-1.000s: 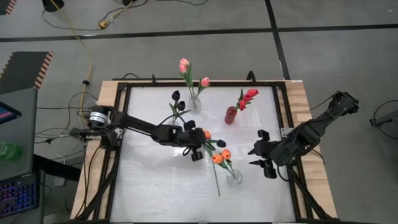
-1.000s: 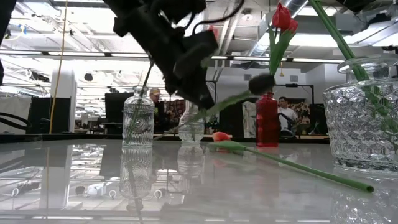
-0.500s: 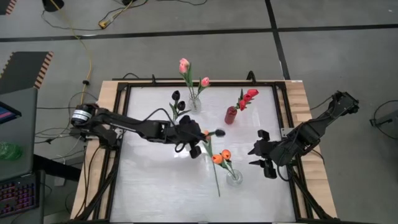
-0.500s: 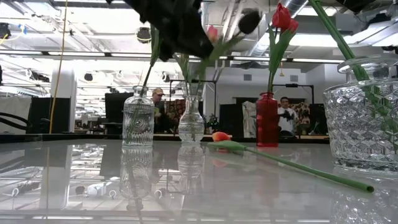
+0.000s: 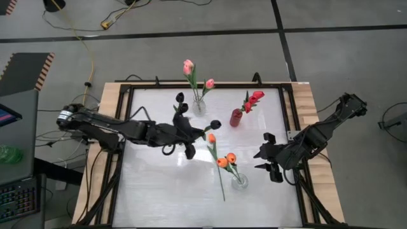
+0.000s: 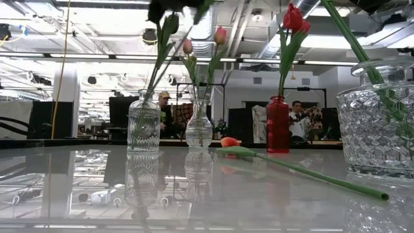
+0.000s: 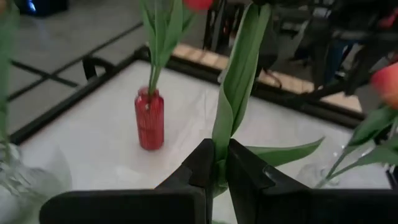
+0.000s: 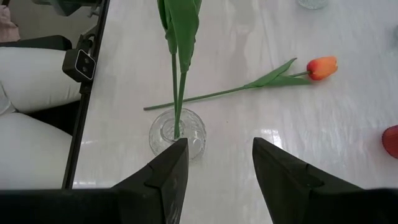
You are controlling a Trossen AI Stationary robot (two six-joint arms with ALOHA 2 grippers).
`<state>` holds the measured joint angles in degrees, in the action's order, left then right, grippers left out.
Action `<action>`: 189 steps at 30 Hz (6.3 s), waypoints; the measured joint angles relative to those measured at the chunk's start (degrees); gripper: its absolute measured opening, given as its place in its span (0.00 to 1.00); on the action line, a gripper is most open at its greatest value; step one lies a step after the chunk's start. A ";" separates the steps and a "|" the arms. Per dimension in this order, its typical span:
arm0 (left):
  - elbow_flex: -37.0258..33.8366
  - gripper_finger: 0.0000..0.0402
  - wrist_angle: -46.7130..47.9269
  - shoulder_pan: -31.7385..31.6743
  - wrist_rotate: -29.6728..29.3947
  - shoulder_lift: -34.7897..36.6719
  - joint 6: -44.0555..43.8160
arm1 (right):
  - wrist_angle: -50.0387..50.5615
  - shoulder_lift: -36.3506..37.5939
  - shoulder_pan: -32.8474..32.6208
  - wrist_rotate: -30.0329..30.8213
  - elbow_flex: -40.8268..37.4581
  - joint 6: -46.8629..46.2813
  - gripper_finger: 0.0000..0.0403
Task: Sort flowers into vase by color
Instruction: Put the black tulip into the middle transparent vase, then put the orange tulip into the bottom transparent vase
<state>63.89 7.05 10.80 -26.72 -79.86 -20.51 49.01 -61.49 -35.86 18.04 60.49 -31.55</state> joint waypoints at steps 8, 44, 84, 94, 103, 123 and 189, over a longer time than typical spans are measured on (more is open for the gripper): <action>0.01 0.05 0.00 4.18 -5.73 5.80 1.20 | 0.00 0.00 0.00 0.00 0.00 0.01 0.51; -23.84 0.06 -28.60 12.98 -32.49 23.90 11.13 | 0.00 0.00 0.00 0.00 0.00 0.04 0.51; -36.99 0.06 -49.74 -0.36 -15.65 34.53 17.92 | 0.02 0.00 0.00 0.05 0.00 0.04 0.51; -36.99 0.06 -42.81 -0.36 -15.65 35.95 14.06 | 0.00 0.00 0.00 0.07 0.00 0.04 0.51; -36.99 0.06 -39.61 -0.41 -17.20 33.55 12.47 | -0.01 0.00 0.00 0.07 0.00 0.04 0.51; -36.99 0.36 -23.47 -0.39 -17.42 32.40 5.22 | -0.22 0.00 0.02 0.07 0.00 0.02 0.51; -36.95 0.46 11.54 -0.36 -2.03 40.27 -2.76 | -13.36 -24.85 29.38 -8.20 0.00 -14.10 0.51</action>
<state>26.94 18.59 10.44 -28.75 -39.59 -23.27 35.65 -86.34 -6.48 9.85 60.49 -45.65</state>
